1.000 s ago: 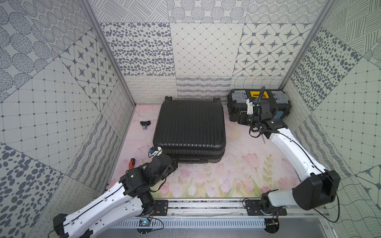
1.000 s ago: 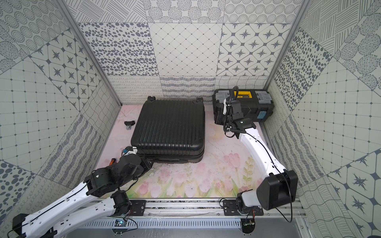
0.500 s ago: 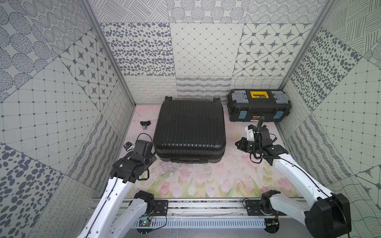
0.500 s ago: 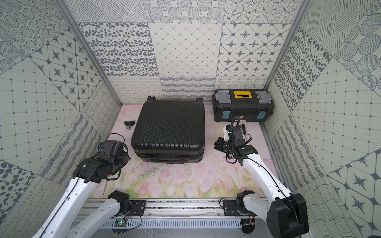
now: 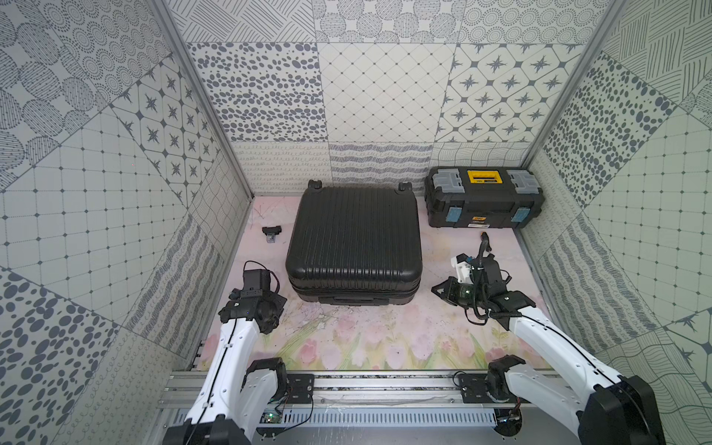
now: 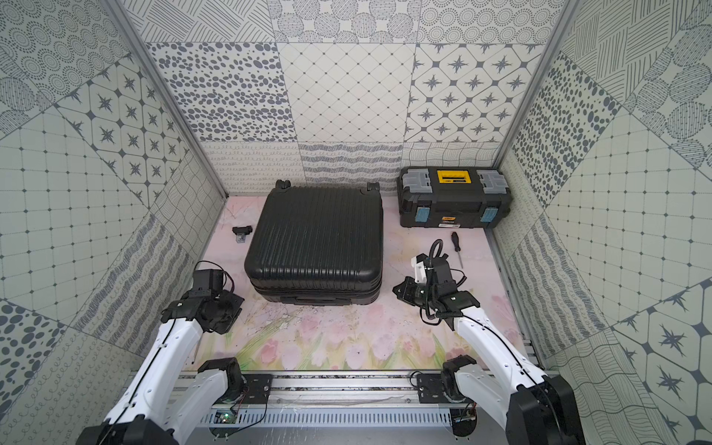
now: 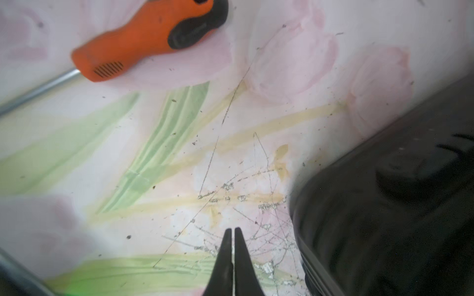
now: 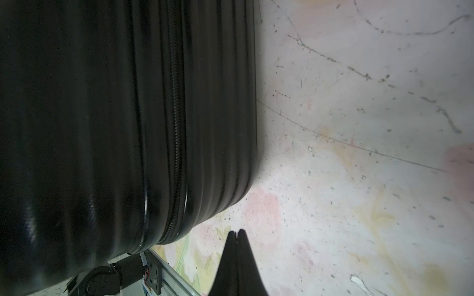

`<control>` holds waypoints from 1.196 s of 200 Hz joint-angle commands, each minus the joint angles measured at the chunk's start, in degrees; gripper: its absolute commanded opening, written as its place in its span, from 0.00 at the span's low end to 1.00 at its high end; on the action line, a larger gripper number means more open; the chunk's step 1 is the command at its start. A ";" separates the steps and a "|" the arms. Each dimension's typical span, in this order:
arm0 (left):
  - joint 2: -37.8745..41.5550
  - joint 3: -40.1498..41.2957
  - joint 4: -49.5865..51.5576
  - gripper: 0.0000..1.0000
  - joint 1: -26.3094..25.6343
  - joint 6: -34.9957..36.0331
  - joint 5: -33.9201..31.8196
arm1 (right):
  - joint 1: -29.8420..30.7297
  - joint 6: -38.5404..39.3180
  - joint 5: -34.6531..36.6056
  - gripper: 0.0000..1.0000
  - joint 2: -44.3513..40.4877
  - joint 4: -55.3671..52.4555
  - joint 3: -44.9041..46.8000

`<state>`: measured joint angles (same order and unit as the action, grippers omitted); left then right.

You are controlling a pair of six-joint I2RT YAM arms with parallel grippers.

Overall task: Open the suitcase zippers
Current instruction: Move the suitcase to the center of the board.

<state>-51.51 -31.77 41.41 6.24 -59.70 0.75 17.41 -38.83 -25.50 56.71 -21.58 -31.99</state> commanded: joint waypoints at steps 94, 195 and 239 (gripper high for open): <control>-14.50 10.59 -49.09 0.00 -6.76 -15.28 17.84 | 1.53 -7.84 -9.85 0.00 21.09 18.87 -5.41; -7.42 -5.38 -19.96 0.00 -8.34 -2.80 1.42 | -5.24 -4.84 -8.45 0.00 28.04 19.71 -9.54; -4.59 -13.82 -10.02 0.00 -1.85 1.86 -5.48 | -6.25 -4.94 -10.89 0.00 27.31 22.42 -7.07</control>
<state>-56.55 -39.53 16.75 0.54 -66.54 5.34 11.25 -44.10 -34.20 85.03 -2.70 -40.53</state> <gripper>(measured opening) 0.048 0.046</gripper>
